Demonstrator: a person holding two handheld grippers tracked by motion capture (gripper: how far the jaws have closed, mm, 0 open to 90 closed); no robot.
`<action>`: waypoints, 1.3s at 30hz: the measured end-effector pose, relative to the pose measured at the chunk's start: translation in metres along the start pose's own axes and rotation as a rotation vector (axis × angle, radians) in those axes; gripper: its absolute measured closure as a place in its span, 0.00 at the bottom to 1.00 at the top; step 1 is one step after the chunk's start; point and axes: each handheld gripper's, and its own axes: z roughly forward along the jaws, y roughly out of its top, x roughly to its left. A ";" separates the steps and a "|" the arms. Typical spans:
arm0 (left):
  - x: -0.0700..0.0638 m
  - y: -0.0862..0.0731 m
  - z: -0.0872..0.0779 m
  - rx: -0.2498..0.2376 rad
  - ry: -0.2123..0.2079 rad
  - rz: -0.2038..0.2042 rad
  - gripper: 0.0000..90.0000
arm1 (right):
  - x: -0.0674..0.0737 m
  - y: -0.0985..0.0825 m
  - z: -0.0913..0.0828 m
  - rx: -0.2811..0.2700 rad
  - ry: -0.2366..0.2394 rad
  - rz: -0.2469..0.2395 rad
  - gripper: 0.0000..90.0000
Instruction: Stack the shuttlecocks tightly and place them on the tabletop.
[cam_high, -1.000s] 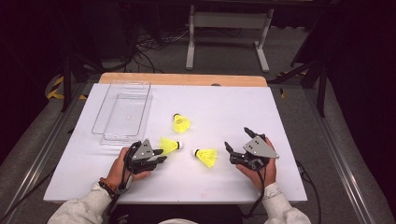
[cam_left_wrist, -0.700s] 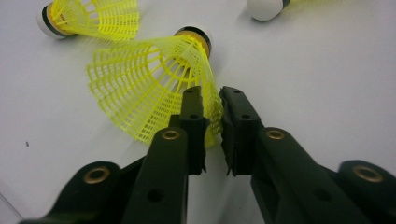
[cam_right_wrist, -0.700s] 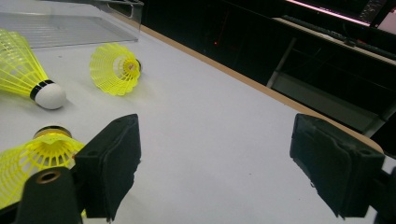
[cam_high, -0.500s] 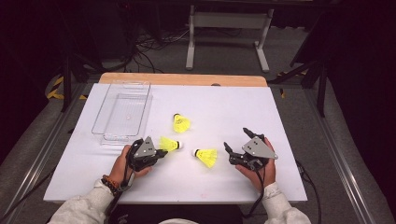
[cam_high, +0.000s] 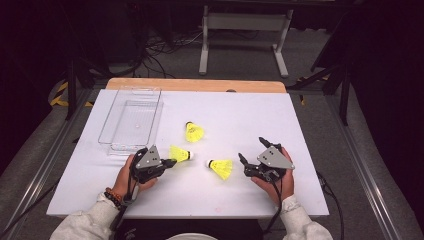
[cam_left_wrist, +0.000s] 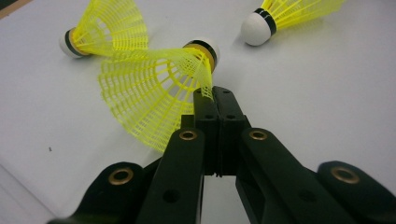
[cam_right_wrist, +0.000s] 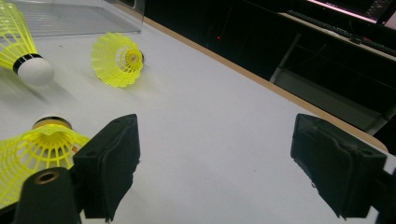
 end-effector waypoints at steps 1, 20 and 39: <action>0.000 0.000 -0.001 -0.005 -0.003 -0.008 0.99 | 0.000 0.000 0.000 0.001 -0.002 -0.003 0.18; 0.009 -0.002 -0.016 -0.006 0.040 -0.032 0.99 | 0.005 0.000 0.009 0.032 0.023 -0.041 0.18; 0.022 0.008 -0.015 0.017 0.071 -0.035 0.98 | 0.005 -0.001 0.014 0.053 0.041 -0.038 0.17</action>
